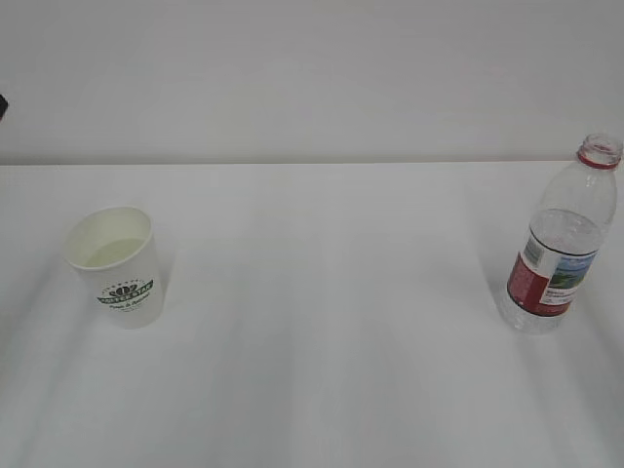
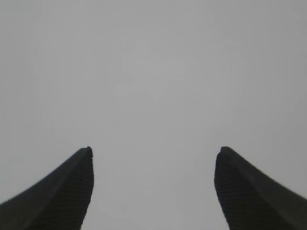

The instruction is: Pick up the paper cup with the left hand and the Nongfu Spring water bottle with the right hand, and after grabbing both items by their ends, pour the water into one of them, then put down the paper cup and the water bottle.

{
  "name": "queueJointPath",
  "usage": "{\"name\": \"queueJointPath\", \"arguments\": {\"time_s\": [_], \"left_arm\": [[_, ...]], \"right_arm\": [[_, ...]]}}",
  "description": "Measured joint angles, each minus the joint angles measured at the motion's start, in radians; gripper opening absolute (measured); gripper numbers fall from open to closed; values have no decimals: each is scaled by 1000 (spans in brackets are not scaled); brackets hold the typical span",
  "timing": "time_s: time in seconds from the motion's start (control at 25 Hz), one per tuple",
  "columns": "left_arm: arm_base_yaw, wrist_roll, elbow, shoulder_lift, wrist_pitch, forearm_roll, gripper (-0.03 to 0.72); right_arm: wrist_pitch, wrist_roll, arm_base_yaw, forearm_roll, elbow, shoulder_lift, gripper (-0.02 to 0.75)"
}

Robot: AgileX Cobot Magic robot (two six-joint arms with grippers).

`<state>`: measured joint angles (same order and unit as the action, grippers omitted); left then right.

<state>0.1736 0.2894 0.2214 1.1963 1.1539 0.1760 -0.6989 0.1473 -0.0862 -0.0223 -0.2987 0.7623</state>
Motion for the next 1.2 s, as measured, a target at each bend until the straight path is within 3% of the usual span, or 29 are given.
{"name": "queueJointPath", "arguments": {"time_s": [0.28, 0.64, 1.2], "left_arm": [[0, 0, 47, -121, -73, -7, 589], [0, 0, 155, -289, -372, 1, 582], [0, 0, 165, -583, -668, 34, 575]], "right_arm": [[160, -29, 0, 0, -57, -111, 593], [342, -31, 0, 2, -106, -222, 593], [594, -40, 0, -5, -308, -299, 593]]}}
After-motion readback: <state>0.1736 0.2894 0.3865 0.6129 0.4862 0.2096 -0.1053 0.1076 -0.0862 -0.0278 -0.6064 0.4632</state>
